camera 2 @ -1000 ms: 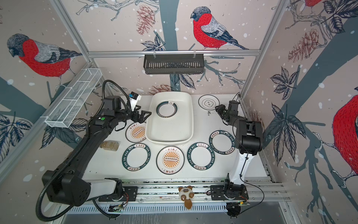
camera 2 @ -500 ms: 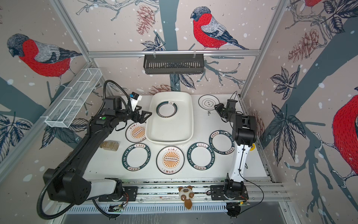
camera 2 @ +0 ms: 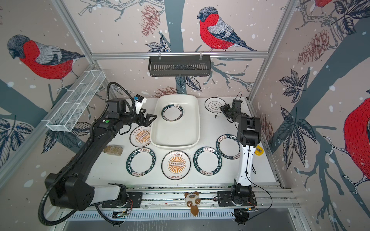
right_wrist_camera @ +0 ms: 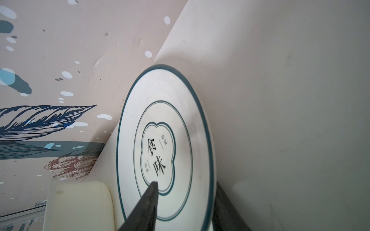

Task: Place the plates into the plastic bin on the countertop
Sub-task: Pick up the plate from the top-right of the table.

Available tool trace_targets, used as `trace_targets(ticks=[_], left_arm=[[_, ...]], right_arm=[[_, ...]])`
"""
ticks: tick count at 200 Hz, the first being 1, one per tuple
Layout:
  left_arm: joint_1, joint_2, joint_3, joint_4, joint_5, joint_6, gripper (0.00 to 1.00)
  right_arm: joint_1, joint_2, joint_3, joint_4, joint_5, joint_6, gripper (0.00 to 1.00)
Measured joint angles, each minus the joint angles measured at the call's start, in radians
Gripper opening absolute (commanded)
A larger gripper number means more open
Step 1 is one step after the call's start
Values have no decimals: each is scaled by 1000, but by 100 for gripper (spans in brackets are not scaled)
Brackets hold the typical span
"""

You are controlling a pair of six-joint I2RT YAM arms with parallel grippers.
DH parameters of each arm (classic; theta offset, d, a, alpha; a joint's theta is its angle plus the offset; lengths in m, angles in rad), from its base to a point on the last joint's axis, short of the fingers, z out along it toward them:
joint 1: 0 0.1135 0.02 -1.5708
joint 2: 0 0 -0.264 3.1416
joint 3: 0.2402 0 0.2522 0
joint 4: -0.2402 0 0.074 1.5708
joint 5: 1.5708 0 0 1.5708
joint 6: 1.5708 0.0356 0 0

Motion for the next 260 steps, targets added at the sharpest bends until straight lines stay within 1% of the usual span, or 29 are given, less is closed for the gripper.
trace_targets(ticks=[56, 98, 119, 131, 196, 260], left_arm=[[0, 0, 0, 0, 0, 0, 96], [0, -7, -1, 0, 1, -1, 96], [0, -10, -1, 1, 1, -2, 96], [0, -11, -1, 1, 1, -2, 96], [0, -24, -1, 1, 2, -3, 96], [0, -31, -1, 4, 8, -16, 96]], right_arm=[[-14, 17, -6, 35, -7, 13, 22], [-29, 11, -50, 79, -29, 30, 12], [-36, 3, -73, 103, -51, 53, 9], [-40, -3, -84, 113, -59, 60, 6], [-54, -37, -145, 151, -91, 101, 3], [-67, -151, -226, 156, -98, 109, 2]])
